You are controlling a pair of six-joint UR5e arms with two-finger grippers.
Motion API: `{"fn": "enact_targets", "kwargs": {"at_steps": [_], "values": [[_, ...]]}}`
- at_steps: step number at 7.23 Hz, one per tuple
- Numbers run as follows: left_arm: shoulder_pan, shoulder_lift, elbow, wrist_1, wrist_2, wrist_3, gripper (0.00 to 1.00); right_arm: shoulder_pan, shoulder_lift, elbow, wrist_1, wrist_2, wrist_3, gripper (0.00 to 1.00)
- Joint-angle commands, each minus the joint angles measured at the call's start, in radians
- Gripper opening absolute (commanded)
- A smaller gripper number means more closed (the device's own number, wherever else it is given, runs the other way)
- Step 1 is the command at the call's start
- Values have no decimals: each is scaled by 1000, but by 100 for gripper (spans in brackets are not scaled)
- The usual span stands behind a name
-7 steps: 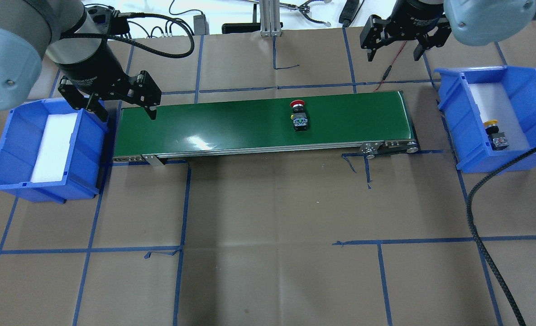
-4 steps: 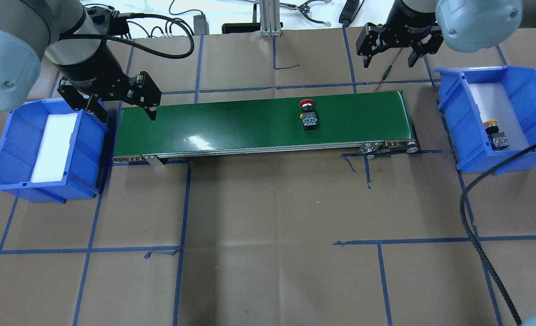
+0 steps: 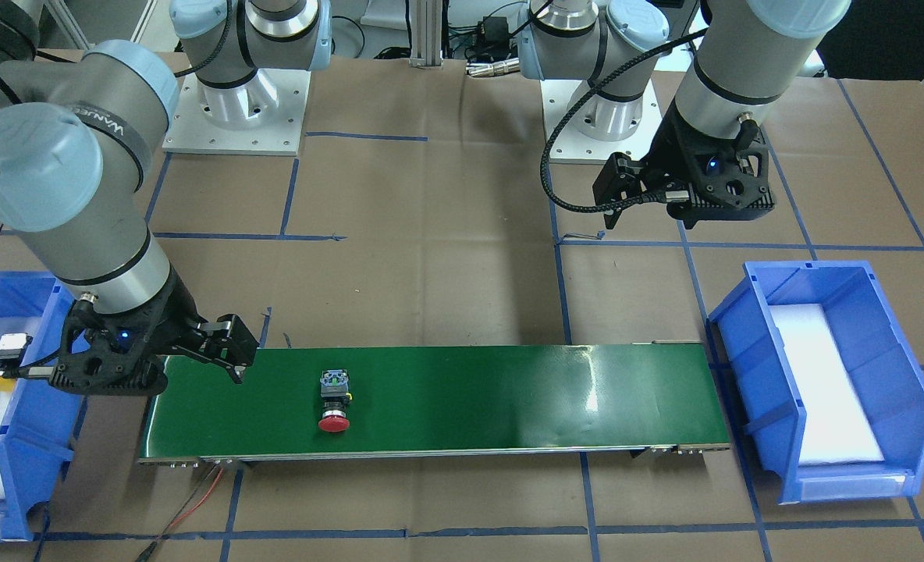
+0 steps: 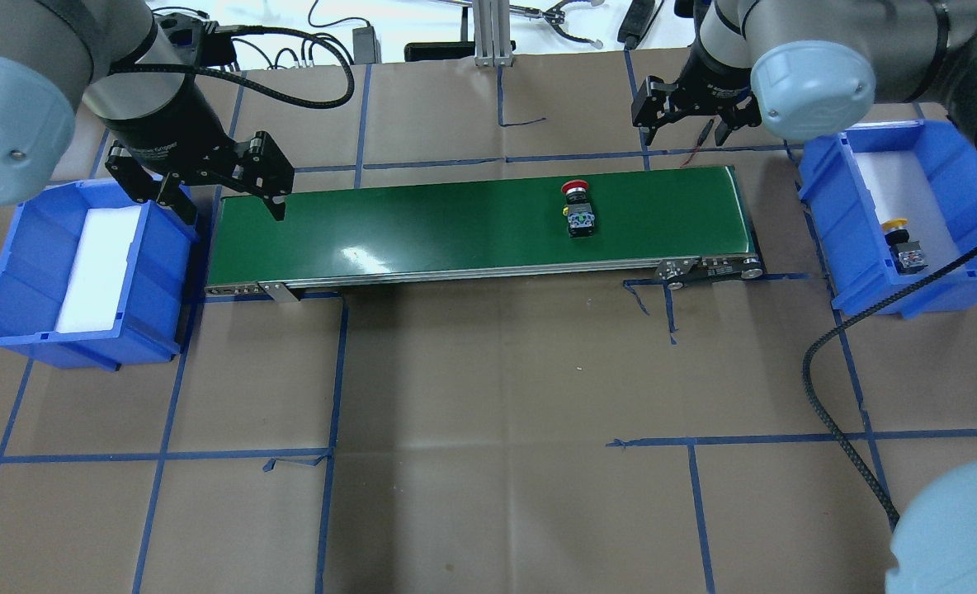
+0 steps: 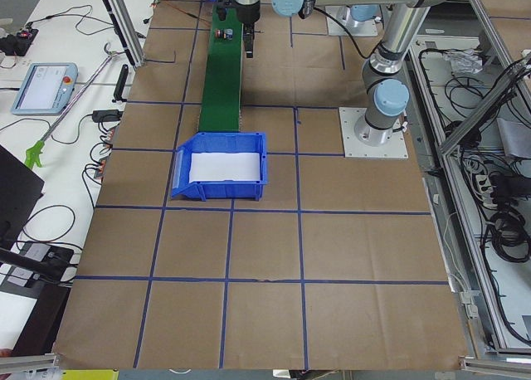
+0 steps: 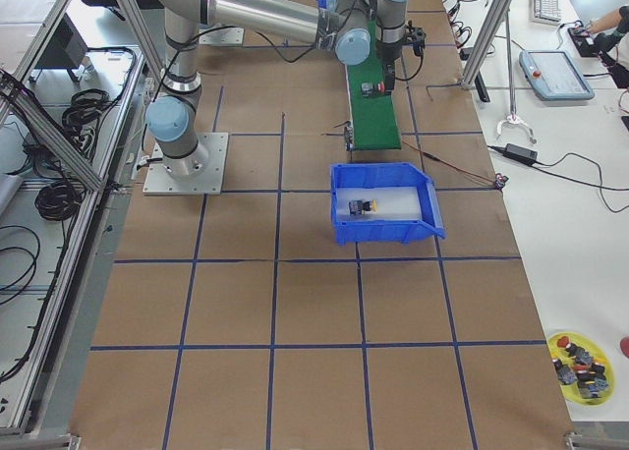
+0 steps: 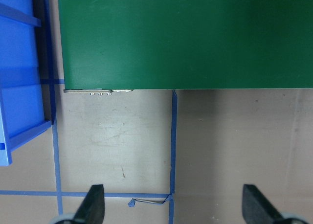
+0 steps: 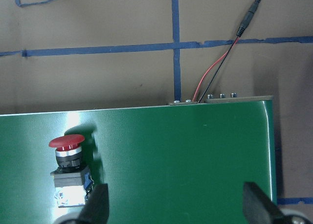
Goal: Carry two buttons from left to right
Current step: 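Move the right gripper back over the red button on the belt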
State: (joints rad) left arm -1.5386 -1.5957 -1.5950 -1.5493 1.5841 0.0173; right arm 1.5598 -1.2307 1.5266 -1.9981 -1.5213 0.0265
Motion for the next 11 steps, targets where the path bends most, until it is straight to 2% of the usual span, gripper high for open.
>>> {"fn": "enact_targets", "kwargs": {"at_steps": [1,4,8,10,11], "values": [[0,2,0,0,1,0,100,3,48,4,-48,19,13,96],[0,-1,0,0,-1,0,100,78,114,9,-155,47,104,96],[0,2,0,0,-1,0,100,78,126,56,-202,47,104,96],[0,-1,0,0,-1,0,100,78,166,58,-202,46,101,96],[0,-3,0,0,-1,0,100,78,171,58,-197,43,95,90]]}}
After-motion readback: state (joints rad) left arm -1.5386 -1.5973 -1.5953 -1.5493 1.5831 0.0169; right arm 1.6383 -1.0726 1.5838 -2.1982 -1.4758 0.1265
